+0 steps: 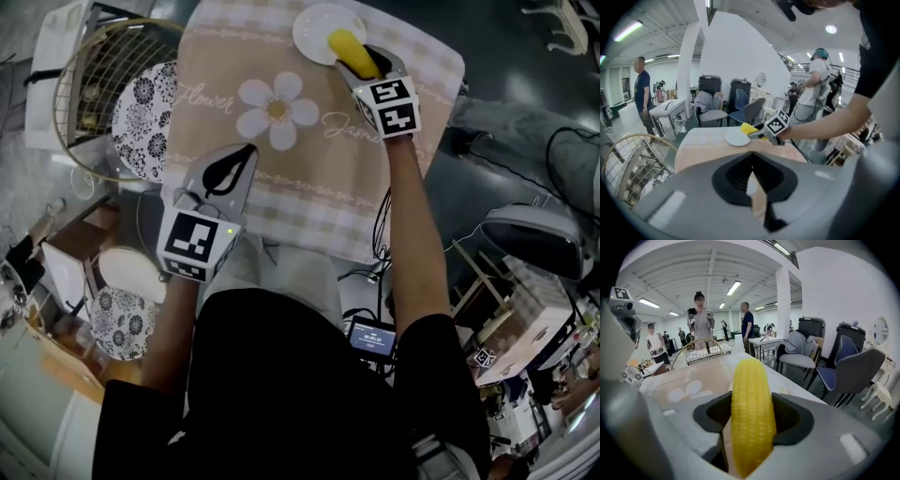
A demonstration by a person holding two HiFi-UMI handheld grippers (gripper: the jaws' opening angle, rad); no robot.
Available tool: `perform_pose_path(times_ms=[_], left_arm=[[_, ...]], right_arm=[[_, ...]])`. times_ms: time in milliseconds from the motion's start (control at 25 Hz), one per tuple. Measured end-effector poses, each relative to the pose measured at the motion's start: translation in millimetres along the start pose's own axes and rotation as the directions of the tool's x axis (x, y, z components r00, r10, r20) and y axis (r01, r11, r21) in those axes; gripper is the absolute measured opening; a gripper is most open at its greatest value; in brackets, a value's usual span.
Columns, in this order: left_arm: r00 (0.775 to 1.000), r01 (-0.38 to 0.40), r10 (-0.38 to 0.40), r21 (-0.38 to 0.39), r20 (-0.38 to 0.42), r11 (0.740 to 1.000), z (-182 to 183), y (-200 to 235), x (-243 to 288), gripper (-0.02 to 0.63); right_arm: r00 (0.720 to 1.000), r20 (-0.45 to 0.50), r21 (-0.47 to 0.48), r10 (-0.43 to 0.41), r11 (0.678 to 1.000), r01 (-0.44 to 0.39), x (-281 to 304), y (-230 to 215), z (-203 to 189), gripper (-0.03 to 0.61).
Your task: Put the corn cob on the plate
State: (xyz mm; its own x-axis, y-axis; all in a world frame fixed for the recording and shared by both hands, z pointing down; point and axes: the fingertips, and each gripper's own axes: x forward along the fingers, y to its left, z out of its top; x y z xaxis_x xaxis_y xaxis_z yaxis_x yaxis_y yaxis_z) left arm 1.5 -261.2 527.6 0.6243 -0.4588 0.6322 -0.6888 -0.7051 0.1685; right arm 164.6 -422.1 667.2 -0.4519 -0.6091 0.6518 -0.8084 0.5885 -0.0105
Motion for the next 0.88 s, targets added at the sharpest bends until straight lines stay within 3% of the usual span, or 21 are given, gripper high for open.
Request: perform_pose_path(times_ms=[440, 880], left_arm=[[0.998, -0.05, 0.049, -0.045, -0.027, 0.998, -18.6, 4.4, -2.0, 0.006], [0.997, -0.076, 0.073, -0.072, -0.032, 0.995, -28.9, 7.2, -9.0, 0.008]], right_arm=[[0.997, -0.052, -0.038, 0.059, 0.997, -0.061, 66.3, 3.6, 16.4, 0.252], [0.995, -0.081, -0.038, 0.051, 0.998, -0.054, 79.5, 0.8, 16.7, 0.253]])
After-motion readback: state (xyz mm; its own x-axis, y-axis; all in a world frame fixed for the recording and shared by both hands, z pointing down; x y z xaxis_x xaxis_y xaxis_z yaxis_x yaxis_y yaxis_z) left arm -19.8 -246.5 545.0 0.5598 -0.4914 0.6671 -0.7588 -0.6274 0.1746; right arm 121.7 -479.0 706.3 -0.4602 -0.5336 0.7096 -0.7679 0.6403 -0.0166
